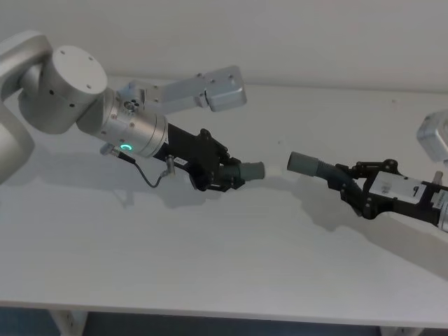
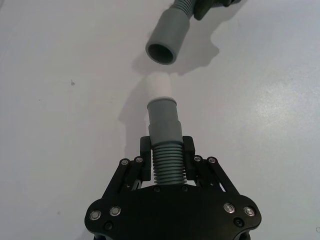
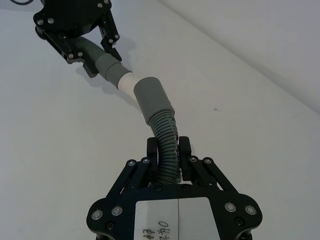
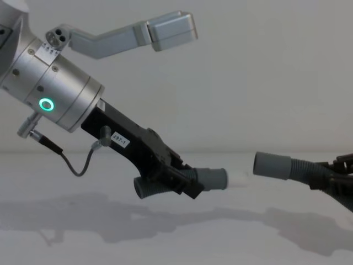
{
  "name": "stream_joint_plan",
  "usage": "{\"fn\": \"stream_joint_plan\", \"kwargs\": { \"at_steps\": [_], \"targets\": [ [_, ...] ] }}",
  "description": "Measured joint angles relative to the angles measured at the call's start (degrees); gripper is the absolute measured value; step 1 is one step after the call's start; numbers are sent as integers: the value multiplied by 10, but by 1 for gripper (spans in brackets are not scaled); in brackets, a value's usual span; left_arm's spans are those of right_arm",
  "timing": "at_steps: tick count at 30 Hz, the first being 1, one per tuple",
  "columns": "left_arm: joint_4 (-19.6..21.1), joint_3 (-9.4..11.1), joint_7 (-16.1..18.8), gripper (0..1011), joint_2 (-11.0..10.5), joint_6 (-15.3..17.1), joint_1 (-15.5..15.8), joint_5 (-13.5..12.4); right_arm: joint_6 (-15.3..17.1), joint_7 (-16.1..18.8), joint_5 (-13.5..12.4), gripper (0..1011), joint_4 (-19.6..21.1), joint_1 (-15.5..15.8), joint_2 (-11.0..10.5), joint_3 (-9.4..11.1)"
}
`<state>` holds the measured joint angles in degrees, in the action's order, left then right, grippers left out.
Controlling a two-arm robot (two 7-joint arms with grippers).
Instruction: Use both hands to pick up one end of the pipe from the table, align the ends, and insert them.
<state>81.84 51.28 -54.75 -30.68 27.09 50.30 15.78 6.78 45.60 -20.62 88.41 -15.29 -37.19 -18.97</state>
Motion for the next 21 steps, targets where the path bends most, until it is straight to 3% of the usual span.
{"fn": "stream_joint_plan", "kwargs": {
  "at_steps": [21],
  "targets": [
    [7,14,8,354,-8,14,5,1,5,-8,-6,244,-4,-11,-4,-12]
  ]
}}
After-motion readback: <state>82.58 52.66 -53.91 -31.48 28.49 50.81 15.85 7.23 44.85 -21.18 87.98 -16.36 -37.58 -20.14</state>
